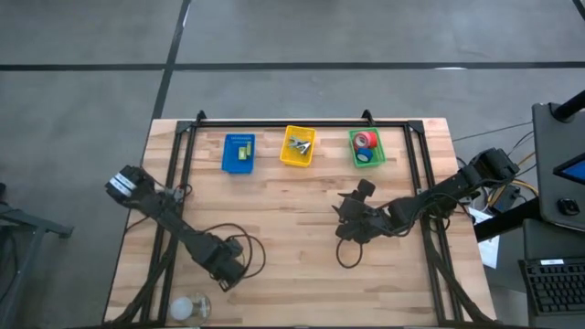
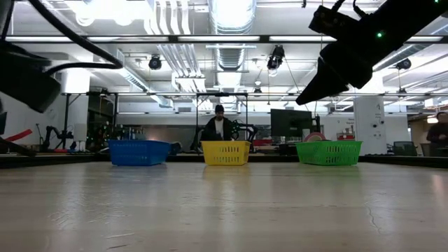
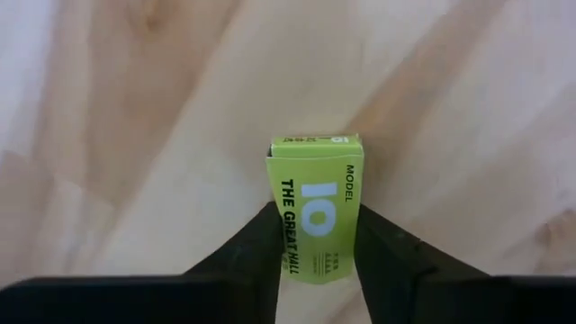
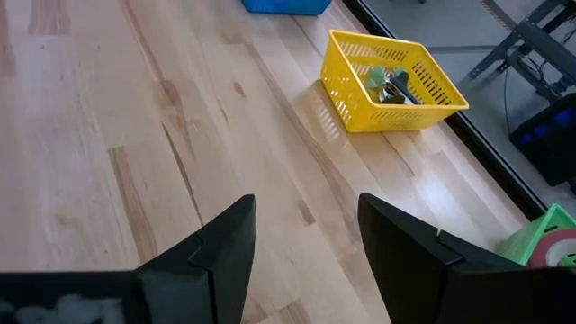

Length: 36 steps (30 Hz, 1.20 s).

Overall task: Pick and place Stapler, Stapler remover, tape
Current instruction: Put the green staple box into the blue bin

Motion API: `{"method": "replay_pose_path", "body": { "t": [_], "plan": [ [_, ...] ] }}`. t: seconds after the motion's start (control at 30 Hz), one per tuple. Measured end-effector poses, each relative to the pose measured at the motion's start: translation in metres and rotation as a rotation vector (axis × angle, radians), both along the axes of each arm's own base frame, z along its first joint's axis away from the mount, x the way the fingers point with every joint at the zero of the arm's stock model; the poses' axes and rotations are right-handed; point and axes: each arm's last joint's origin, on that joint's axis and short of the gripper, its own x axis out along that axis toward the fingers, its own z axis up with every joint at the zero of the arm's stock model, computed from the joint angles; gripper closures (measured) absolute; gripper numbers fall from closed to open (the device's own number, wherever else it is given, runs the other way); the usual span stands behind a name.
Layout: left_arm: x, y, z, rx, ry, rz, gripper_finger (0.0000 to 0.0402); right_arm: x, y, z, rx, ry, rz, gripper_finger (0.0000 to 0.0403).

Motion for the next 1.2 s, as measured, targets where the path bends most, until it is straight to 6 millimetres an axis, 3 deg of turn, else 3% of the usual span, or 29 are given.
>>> {"method": "replay_pose_path", "body": {
  "t": [0.17,0.4,0.63,0.8,1.03,1.2],
  "plan": [
    [0.008,0.014,0.002,0.019,-0.026,-0.048,0.0261,0.001,0.0,0.001,0.005,-0.013,0.0,0.0211],
    [0.025,0.054,0.013,0.199,-0.153,-0.1,0.0284,0.003,0.001,0.002,0.013,-0.036,0.001,0.0211],
    [0.037,0.112,0.034,0.287,-0.217,-0.111,0.0273,0.002,0.001,0.001,0.012,-0.033,0.001,0.0211],
    [0.036,0.166,0.055,0.386,-0.266,-0.078,0.0266,0.001,0.0,0.0,0.008,-0.027,0.003,0.0211],
    [0.015,0.245,0.083,0.52,-0.303,0.166,0.0276,0.001,0.0,-0.001,0.005,-0.022,0.004,0.0211],
    [-0.004,0.293,0.081,0.542,-0.269,0.48,0.0267,0.001,0.0,-0.002,0.005,-0.022,0.004,0.0211]
  ]
}}
